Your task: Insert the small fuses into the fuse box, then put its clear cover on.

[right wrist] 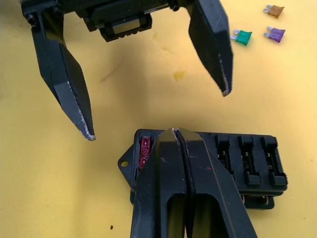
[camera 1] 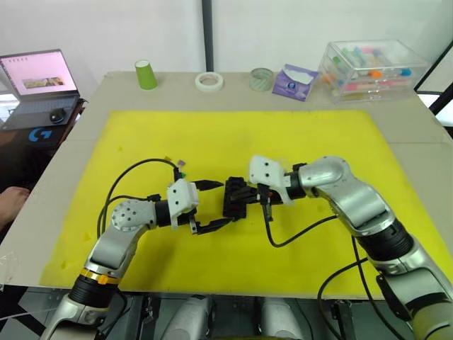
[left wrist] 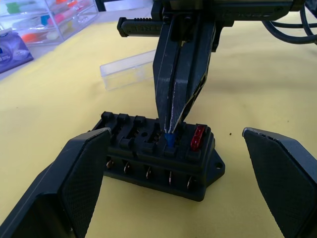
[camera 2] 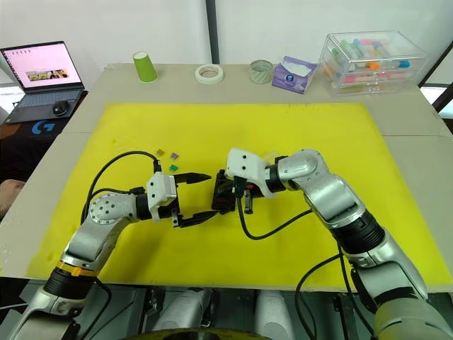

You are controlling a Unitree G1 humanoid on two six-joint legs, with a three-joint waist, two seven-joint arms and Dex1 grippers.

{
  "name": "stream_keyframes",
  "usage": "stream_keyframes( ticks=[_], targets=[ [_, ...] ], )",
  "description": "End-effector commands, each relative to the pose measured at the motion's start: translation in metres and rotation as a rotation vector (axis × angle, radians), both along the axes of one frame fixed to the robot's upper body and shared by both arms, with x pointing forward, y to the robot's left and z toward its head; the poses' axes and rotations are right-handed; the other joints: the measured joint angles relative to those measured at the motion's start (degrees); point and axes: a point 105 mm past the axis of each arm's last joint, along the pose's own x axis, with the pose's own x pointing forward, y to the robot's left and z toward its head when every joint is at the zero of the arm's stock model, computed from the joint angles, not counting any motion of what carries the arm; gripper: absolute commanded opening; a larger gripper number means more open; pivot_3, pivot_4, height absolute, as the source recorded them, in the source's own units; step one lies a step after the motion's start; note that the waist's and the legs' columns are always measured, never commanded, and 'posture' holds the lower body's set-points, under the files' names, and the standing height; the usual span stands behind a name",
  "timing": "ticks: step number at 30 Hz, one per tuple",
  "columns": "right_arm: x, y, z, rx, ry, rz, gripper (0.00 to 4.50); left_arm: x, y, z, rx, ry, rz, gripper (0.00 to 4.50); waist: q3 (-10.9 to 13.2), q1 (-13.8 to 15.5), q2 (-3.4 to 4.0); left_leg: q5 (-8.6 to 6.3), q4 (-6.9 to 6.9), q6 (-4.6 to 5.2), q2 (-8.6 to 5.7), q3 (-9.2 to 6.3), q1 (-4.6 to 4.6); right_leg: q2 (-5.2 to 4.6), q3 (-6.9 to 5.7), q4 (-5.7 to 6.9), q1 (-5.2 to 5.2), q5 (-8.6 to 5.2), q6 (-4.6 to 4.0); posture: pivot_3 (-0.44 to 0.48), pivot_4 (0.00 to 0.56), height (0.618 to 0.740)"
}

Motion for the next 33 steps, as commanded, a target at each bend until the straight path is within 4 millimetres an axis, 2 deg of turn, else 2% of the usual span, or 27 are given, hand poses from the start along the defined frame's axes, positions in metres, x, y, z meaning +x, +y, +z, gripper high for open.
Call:
stream_keyframes(
  ticks=[1, 21, 30, 33],
  targets=[
    [0.001, 0.002, -0.003, -0.004, -0.016, 0.008, 0.02, -0.001, -0.002, 0.008, -0.008, -0.036, -0.011, 4.5, 0.0, 0.0, 0.0, 0.0, 0.0, 0.0, 0.0, 0.0, 0.0, 0.0, 0.0, 0.0, 0.0, 0.0, 0.0, 0.0, 0.15, 0.74],
    [0.0, -0.007, -0.027, -0.08, 0.02, -0.006, 0.02, -0.001, 0.002, 0.008, -0.003, -0.034, 0.0, 4.5, 0.0, 0.1, -0.02, 0.0, 0.01, 0.0, 0.0, -0.01, 0.03, 0.0, 0.0, 0.0, 0.05, 0.0, 0.0, 0.0, 0.15, 0.74],
    [0.004, -0.013, -0.03, -0.085, 0.021, -0.029, 0.02, 0.001, 0.002, 0.007, 0.001, -0.034, 0.001, 4.5, 0.0, 0.2, -0.03, 0.0, 0.02, 0.0, 0.0, -0.01, 0.04, 0.0, -0.01, 0.0, 0.07, 0.0, 0.0, 0.0, 0.15, 0.74],
    [0.005, -0.009, -0.022, -0.037, 0.024, -0.036, 0.02, 0.001, 0.002, 0.007, -0.001, -0.036, 0.001, 4.5, 0.0, 0.2, -0.03, 0.0, 0.02, 0.0, 0.0, -0.01, 0.04, 0.0, -0.01, 0.0, 0.07, 0.0, 0.0, 0.0, 0.15, 0.74]
  ],
)
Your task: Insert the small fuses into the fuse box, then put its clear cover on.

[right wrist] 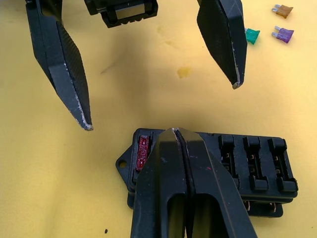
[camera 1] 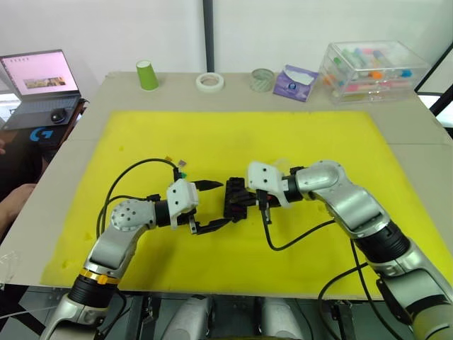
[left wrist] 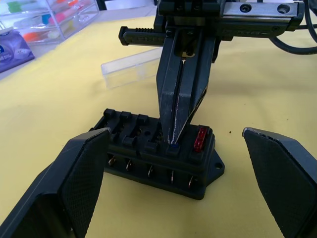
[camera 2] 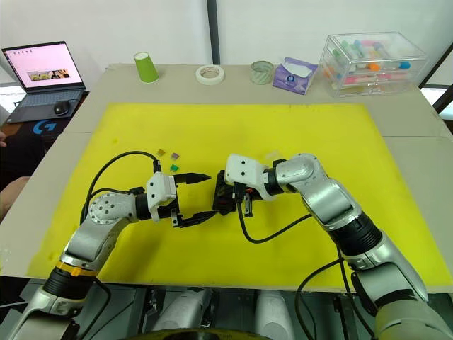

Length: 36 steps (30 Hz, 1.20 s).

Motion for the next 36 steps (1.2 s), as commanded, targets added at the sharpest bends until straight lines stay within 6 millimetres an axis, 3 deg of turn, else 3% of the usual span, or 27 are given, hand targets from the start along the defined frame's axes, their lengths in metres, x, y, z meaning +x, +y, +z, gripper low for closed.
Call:
stream_keyframes(
  ticks=[1, 4, 8, 10, 16, 19, 21, 23, 26, 30, 33, 36],
  targets=[
    [0.003, -0.006, -0.007, 0.003, 0.048, -0.056, 0.02, 0.001, 0.001, 0.008, -0.007, -0.038, -0.002, 4.5, 0.0, 0.0, 0.0, 0.0, 0.0, 0.0, 0.0, 0.0, 0.0, 0.0, 0.0, 0.0, 0.0, 0.0, 0.0, 0.0, 0.15, 0.74],
    [0.003, -0.002, 0.003, 0.054, 0.05, -0.058, 0.02, 0.001, 0.001, 0.009, -0.009, -0.041, -0.002, 4.5, 0.0, 0.0, 0.0, 0.0, 0.0, 0.0, 0.0, 0.0, 0.0, 0.0, 0.0, 0.0, 0.0, 0.0, 0.0, 0.0, 0.15, 0.74],
    [-0.007, 0.001, 0.053, 0.29, 0.046, -0.027, 0.02, -0.003, 0.01, 0.023, -0.044, -0.04, -0.003, 4.5, 0.0, -0.1, 0.01, 0.0, -0.01, 0.0, 0.0, -0.02, -0.02, 0.0, 0.0, 0.0, -0.02, 0.0, 0.0, 0.0, 0.15, 0.74],
    [-0.012, -0.002, 0.068, 0.383, 0.052, -0.024, 0.02, -0.005, 0.016, 0.029, -0.03, -0.054, -0.013, 4.5, 0.0, -0.2, 0.01, 0.0, -0.03, 0.0, 0.0, -0.02, -0.04, 0.0, 0.0, -0.01, -0.06, 0.0, 0.0, 0.0, 0.15, 0.74],
    [-0.006, -0.037, 0.088, 0.405, -0.093, -0.124, 0.02, -0.005, 0.049, 0.046, -0.017, -0.021, 0.04, 4.5, 0.0, -0.1, 0.03, 0.0, -0.03, 0.0, 0.01, -0.02, -0.03, 0.01, 0.0, -0.01, -0.05, 0.0, 0.0, 0.0, 0.15, 0.74],
    [-0.002, -0.059, 0.095, 0.363, -0.191, -0.182, 0.61, 0.0, 0.073, 0.053, 0.003, -0.005, 0.107, 4.5, 0.1, 0.0, 0.05, 0.0, -0.04, 0.0, 0.01, -0.01, -0.03, 0.01, 0.0, -0.01, -0.05, 0.0, 0.0, 0.0, 0.15, 0.74],
    [-0.003, -0.077, 0.097, 0.307, -0.249, -0.208, 1.25, 0.005, 0.092, 0.06, 0.011, 0.006, 0.17, 4.5, 0.1, 0.0, 0.05, 0.0, -0.05, 0.0, 0.01, -0.02, -0.03, 0.01, 0.0, -0.01, -0.05, 0.0, 0.0, 0.0, 0.15, 0.74],
    [-0.004, -0.108, 0.094, 0.246, -0.292, -0.28, 1.98, 0.014, 0.128, 0.064, 0.042, 0.028, 0.287, 4.5, 0.1, 0.0, 0.05, 0.0, -0.05, 0.0, 0.01, -0.01, -0.03, 0.01, 0.0, -0.01, -0.06, 0.0, 0.0, 0.0, 0.15, 0.74],
    [-0.01, -0.164, 0.072, 0.088, -0.335, -0.392, 3.19, 0.021, 0.19, 0.062, 0.129, 0.072, 0.463, 4.5, 0.1, 0.0, 0.05, 0.0, -0.11, 0.01, 0.01, -0.02, -0.03, 0.04, -0.04, -0.03, -0.06, 0.0, 0.0, 0.0, 0.15, 0.74],
    [-0.013, -0.2, 0.063, 0.111, -0.341, -0.534, 4.48, 0.025, 0.236, 0.057, 0.154, 0.069, 0.602, 4.5, 0.1, -0.3, 0.19, 0.0, -0.12, 0.01, -0.01, 0.04, 0.03, 0.04, -0.01, -0.01, -0.03, 0.0, 0.0, 0.0, 0.15, 0.74],
    [-0.011, -0.216, 0.057, 0.148, -0.345, -0.618, 4.49, 0.025, 0.254, 0.049, 0.175, 0.081, 0.65, 4.5, 0.2, -0.5, 0.25, 0.01, -0.11, -0.01, 0.02, 0.04, 0.05, 0.03, 0.02, 0.03, -0.04, 0.0, 0.0, 0.0, 0.15, 0.74],
    [-0.012, -0.23, 0.049, 0.167, -0.34, -0.681, 4.49, 0.027, 0.26, 0.045, 0.18, 0.077, 0.667, 4.5, 0.2, -0.5, 0.23, 0.0, -0.14, -0.01, 0.02, 0.03, 0.04, 0.03, 0.02, 0.0, -0.04, 0.0, 0.0, 0.0, 0.15, 0.74]
  ],
)
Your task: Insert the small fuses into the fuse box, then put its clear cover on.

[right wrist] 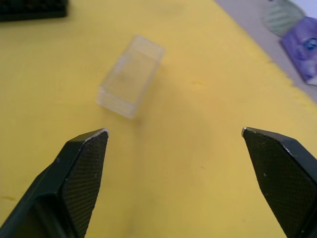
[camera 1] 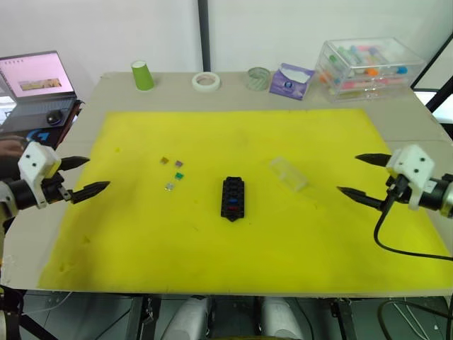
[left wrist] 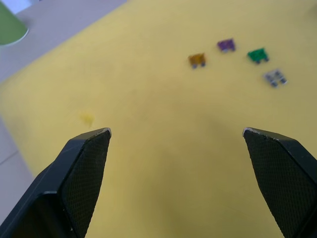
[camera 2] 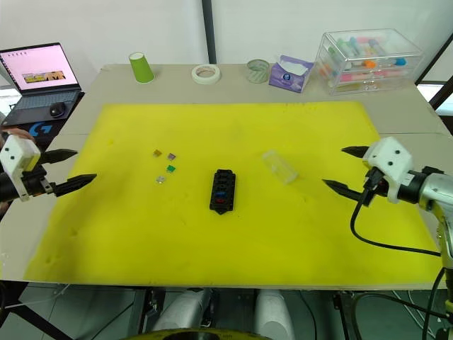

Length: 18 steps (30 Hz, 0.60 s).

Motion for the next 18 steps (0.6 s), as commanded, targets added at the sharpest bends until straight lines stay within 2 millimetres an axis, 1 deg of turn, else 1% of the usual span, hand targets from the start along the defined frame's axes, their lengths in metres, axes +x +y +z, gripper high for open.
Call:
stream_keyframes(
  ticks=[1, 5, 10, 18],
  targets=[
    [-0.002, -0.011, 0.004, 0.027, -0.051, -0.049, 4.49, 0.003, 0.008, 0.013, 0.04, -0.055, 0.014, 4.5, 0.0, 0.1, -0.01, 0.0, 0.01, 0.0, 0.0, 0.0, -0.01, 0.0, 0.0, 0.0, 0.0, 0.0, 0.0, 0.0, 0.15, 0.74],
    [-0.001, -0.015, 0.006, 0.018, -0.058, -0.056, 4.49, 0.008, 0.004, 0.009, 0.049, -0.058, 0.002, 4.5, 0.0, 0.3, 0.01, 0.0, 0.08, 0.0, -0.01, 0.0, 0.0, -0.01, -0.01, 0.05, 0.02, 0.0, 0.0, 0.0, 0.15, 0.74],
    [0.0, -0.015, 0.01, 0.015, -0.064, -0.052, 4.49, 0.014, -0.004, 0.011, 0.044, -0.078, -0.017, 4.5, 0.0, 0.0, 0.01, 0.0, 0.07, 0.0, -0.01, 0.0, -0.01, 0.0, 0.0, 0.06, 0.01, 0.0, 0.0, 0.0, 0.15, 0.74],
    [-0.001, -0.015, 0.012, 0.005, -0.062, -0.049, 4.49, 0.013, -0.008, 0.011, 0.062, -0.07, -0.044, 4.5, 0.0, -0.4, 0.01, 0.0, 0.07, 0.0, -0.01, -0.01, -0.01, 0.0, 0.0, 0.08, 0.0, 0.0, 0.0, 0.0, 0.15, 0.74]
  ],
)
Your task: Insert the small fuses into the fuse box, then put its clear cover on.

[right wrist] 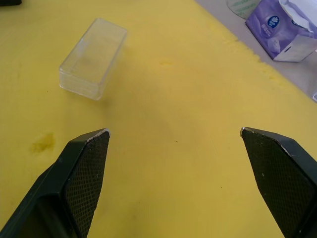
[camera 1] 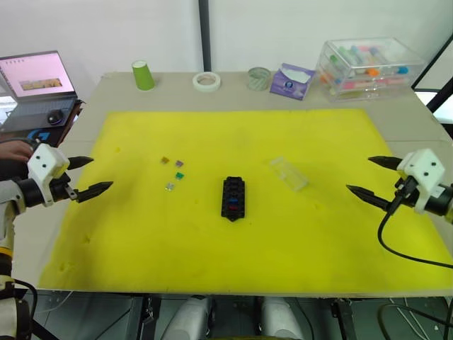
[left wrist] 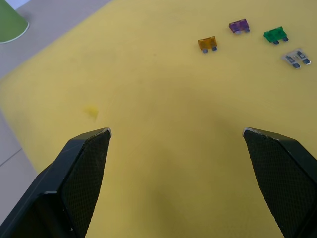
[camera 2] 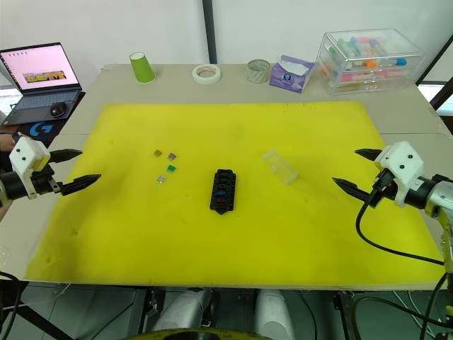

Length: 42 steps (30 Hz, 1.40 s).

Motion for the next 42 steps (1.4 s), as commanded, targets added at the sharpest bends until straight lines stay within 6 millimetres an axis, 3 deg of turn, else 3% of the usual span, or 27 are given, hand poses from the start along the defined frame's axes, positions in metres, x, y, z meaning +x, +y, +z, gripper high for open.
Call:
stream_keyframes(
  ticks=[1, 4, 11, 14, 18, 21, 23, 28, 31, 37, 42],
  targets=[
    [0.0, 0.0, 0.019, -0.006, -0.054, 0.007, 4.49, 0.0, 0.0, 0.015, 0.019, -0.042, -0.013, 4.5, 0.0, -0.1, 0.0, 0.0, 0.0, 0.0, 0.0, 0.0, 0.0, 0.0, 0.0, 0.0, 0.0, 0.0, 0.0, 0.0, 0.15, 0.74],
    [0.003, 0.015, 0.021, 0.019, -0.05, 0.054, 4.49, 0.001, -0.004, 0.014, 0.009, -0.036, -0.024, 4.5, 0.0, -0.5, 0.0, 0.0, 0.0, 0.0, 0.0, -0.01, 0.0, 0.0, -0.01, 0.0, 0.0, 0.0, 0.0, 0.0, 0.15, 0.74],
    [0.009, 0.084, 0.037, 0.028, -0.038, 0.296, 4.49, -0.007, -0.011, 0.017, -0.085, 0.069, 0.032, 4.5, 0.0, -1.1, 0.04, 0.0, -0.06, 0.0, 0.03, 0.01, -0.01, 0.01, 0.04, 0.06, -0.1, -0.01, 0.0, 0.0, 0.15, 0.74],
    [0.0, 0.147, 0.055, 0.077, -0.037, 0.528, 4.49, -0.018, -0.025, 0.038, -0.44, 0.194, 0.084, 4.5, 0.0, -1.1, 0.0, 0.0, -0.05, 0.0, 0.06, 0.0, -0.03, 0.03, 0.05, 0.1, -0.13, -0.01, 0.0, 0.0, 0.15, 0.74],
    [-0.016, 0.192, 0.062, 0.08, -0.015, 0.705, 4.49, -0.034, -0.036, 0.055, -0.745, 0.328, 0.069, 4.5, 0.1, -0.7, -0.05, -0.01, 0.0, 0.01, 0.07, -0.08, -0.09, 0.01, 0.05, 0.2, -0.17, -0.01, 0.0, 0.0, 0.15, 0.74],
    [-0.02, 0.216, 0.069, 0.118, -0.034, 0.769, 4.49, -0.043, -0.036, 0.041, -0.795, 0.458, 0.114, 4.5, 0.1, -0.5, -0.07, -0.02, 0.06, 0.03, 0.01, -0.08, -0.09, -0.01, 0.01, 0.22, -0.12, -0.01, 0.0, 0.0, 0.15, 0.74],
    [-0.024, 0.233, 0.064, 0.143, -0.024, 0.816, 4.49, -0.043, -0.037, 0.032, -0.993, 0.661, 0.155, 4.5, 0.1, -0.5, -0.09, -0.01, 0.09, 0.02, 0.01, -0.07, -0.05, -0.01, 0.01, 0.22, -0.09, -0.01, 0.0, 0.0, 0.15, 0.74],
    [-0.022, 0.238, 0.061, 0.15, -0.024, 0.828, 4.49, -0.039, -0.059, 0.022, -1.191, 0.882, 0.053, 4.5, 0.0, -0.7, -0.21, 0.02, 0.17, -0.04, -0.12, -0.18, -0.05, -0.01, -0.06, 0.51, -0.17, -0.01, 0.0, 0.0, 0.15, 0.74],
    [-0.02, 0.24, 0.062, 0.162, -0.035, 0.82, 4.49, -0.03, -0.07, -0.005, -1.138, 0.94, 0.155, 4.5, 0.0, -0.8, -0.23, 0.01, 0.14, -0.03, -0.12, -0.19, -0.04, -0.04, -0.04, 0.53, -0.21, -0.01, 0.0, 0.0, 0.15, 0.74],
    [-0.02, 0.24, 0.054, 0.16, -0.012, 0.81, 4.49, -0.01, -0.092, -0.013, -1.193, 0.983, 0.131, 4.5, 0.0, -0.7, -0.27, 0.02, 0.17, -0.04, -0.1, -0.18, -0.05, -0.04, -0.04, 0.52, -0.21, -0.01, -0.01, 0.0, 0.15, 0.74],
    [-0.019, 0.24, 0.054, 0.159, -0.014, 0.792, 4.49, 0.002, -0.098, -0.021, -1.23, 0.994, 0.154, 4.5, 0.0, -0.9, -0.28, 0.02, 0.16, -0.04, -0.1, -0.15, -0.05, -0.06, -0.03, 0.52, -0.23, -0.01, -0.01, 0.0, 0.15, 0.74]
  ],
)
